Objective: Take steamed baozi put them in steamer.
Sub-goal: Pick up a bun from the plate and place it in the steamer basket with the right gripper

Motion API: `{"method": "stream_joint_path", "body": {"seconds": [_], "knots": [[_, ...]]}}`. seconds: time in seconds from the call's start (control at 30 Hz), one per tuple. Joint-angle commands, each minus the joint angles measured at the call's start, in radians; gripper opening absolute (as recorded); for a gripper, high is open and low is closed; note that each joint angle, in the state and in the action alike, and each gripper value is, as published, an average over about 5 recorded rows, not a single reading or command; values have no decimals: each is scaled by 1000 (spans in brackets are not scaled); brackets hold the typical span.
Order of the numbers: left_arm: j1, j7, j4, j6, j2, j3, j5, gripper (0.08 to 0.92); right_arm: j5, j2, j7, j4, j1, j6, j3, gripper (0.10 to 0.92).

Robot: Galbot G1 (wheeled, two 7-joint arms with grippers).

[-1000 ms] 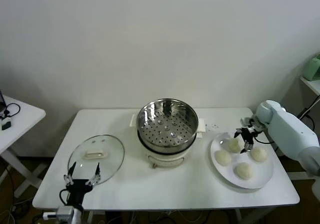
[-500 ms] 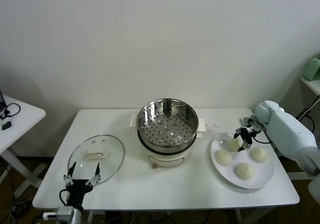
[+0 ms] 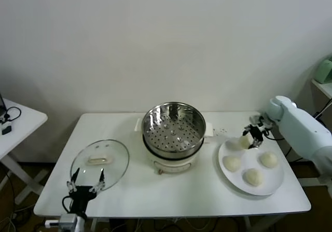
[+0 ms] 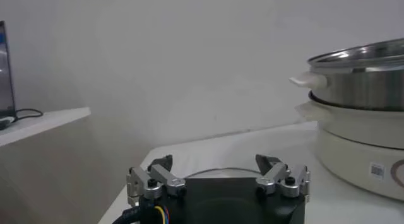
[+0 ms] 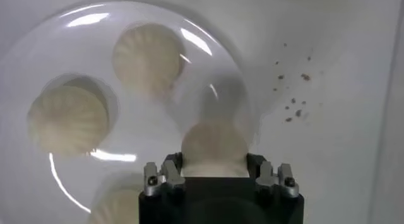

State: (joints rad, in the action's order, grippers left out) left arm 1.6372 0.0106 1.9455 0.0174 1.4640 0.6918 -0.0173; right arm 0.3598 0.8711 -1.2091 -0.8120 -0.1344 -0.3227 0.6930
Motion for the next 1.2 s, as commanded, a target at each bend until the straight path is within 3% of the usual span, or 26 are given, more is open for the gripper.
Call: {"method": "stream_joint_path", "body": {"seconds": [0.03, 0.27, 0.47, 0.8, 1.2], "knots": [[0, 0, 5, -3, 2, -6, -12, 823, 131, -50, -9, -368, -238, -172, 186, 662], [7, 0, 20, -3, 2, -11, -28, 823, 191, 5, -4, -541, -344, -237, 233, 662], [5, -4, 28, -6, -3, -14, -30, 823, 266, 133, 7, -569, -346, -246, 238, 666], [0, -36, 37, -19, 1, -21, -21, 823, 381, 431, 32, -398, -252, -261, 230, 670], [23, -39, 38, -4, 5, -6, -14, 823, 550, 554, 81, -150, -148, -321, 186, 679]]}}
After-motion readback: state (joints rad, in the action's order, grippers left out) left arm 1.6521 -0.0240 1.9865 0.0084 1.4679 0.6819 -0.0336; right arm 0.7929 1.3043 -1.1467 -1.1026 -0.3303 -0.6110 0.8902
